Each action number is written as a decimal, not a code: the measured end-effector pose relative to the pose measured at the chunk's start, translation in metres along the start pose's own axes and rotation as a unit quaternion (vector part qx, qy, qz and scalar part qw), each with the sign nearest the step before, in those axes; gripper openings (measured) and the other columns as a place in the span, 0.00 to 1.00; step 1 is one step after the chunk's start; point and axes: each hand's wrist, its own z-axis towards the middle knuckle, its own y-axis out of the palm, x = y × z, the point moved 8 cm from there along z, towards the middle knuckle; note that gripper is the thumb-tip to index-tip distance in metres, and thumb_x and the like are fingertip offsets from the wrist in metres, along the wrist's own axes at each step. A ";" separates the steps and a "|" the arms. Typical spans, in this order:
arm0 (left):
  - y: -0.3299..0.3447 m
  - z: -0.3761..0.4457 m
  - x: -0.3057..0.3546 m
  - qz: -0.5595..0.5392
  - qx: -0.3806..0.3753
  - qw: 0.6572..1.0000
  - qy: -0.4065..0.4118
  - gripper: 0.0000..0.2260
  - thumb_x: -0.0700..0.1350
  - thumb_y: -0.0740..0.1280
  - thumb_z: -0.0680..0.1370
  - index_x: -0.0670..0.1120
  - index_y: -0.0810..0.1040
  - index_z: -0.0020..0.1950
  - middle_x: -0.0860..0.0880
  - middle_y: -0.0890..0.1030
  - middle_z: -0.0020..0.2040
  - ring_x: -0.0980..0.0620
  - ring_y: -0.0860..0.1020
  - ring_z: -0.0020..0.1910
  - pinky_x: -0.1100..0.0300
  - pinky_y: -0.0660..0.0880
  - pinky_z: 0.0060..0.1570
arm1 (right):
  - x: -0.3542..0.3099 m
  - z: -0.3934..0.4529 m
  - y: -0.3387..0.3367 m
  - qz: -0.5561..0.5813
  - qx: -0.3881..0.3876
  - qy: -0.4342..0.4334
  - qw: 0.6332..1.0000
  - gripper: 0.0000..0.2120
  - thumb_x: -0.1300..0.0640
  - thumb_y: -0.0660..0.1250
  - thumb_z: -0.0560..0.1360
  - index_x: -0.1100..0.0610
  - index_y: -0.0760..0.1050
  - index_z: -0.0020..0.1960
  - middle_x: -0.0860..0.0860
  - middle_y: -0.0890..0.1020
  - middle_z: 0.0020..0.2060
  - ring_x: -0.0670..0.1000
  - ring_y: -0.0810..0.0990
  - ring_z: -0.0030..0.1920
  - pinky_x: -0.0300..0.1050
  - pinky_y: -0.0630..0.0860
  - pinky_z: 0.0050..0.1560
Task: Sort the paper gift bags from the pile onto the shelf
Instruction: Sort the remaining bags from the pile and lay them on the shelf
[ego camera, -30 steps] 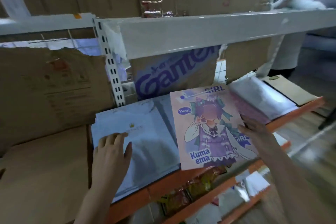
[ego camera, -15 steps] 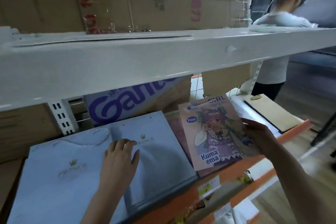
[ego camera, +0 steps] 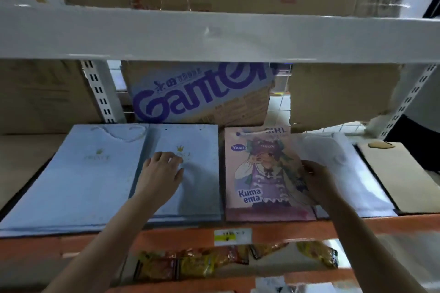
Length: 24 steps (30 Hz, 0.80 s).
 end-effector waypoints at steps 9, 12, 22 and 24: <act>-0.007 -0.042 0.014 0.017 -0.039 0.997 -0.059 0.15 0.49 0.57 0.81 0.49 0.74 0.65 0.48 0.73 0.66 0.46 0.68 0.67 0.52 0.66 0.62 | 0.003 -0.005 0.008 -0.029 -0.042 -0.033 0.998 0.14 0.67 0.56 0.78 0.69 0.74 0.60 0.66 0.79 0.55 0.64 0.77 0.55 0.44 0.68 0.46; -0.015 -0.052 0.014 0.024 -0.044 0.996 -0.074 0.15 0.50 0.57 0.81 0.49 0.73 0.66 0.48 0.73 0.67 0.47 0.68 0.67 0.52 0.66 0.62 | 0.000 -0.011 0.007 -0.085 -0.041 -0.043 0.995 0.14 0.64 0.57 0.79 0.69 0.75 0.58 0.68 0.79 0.53 0.65 0.78 0.52 0.43 0.65 0.44; -0.061 -0.092 -0.045 0.095 -0.011 0.993 -0.073 0.16 0.49 0.55 0.81 0.47 0.71 0.66 0.48 0.73 0.65 0.46 0.68 0.65 0.53 0.65 0.61 | -0.098 -0.058 0.058 -0.238 -0.012 -0.188 0.953 0.11 0.65 0.61 0.71 0.71 0.77 0.48 0.72 0.79 0.42 0.69 0.79 0.43 0.60 0.77 0.46; -0.075 -0.108 -0.075 0.102 -0.005 0.992 -0.076 0.16 0.49 0.55 0.81 0.48 0.71 0.66 0.48 0.73 0.65 0.47 0.68 0.65 0.54 0.64 0.61 | -0.145 -0.087 0.089 -0.224 -0.034 -0.228 0.947 0.14 0.62 0.58 0.73 0.71 0.77 0.50 0.70 0.79 0.44 0.68 0.79 0.45 0.60 0.77 0.45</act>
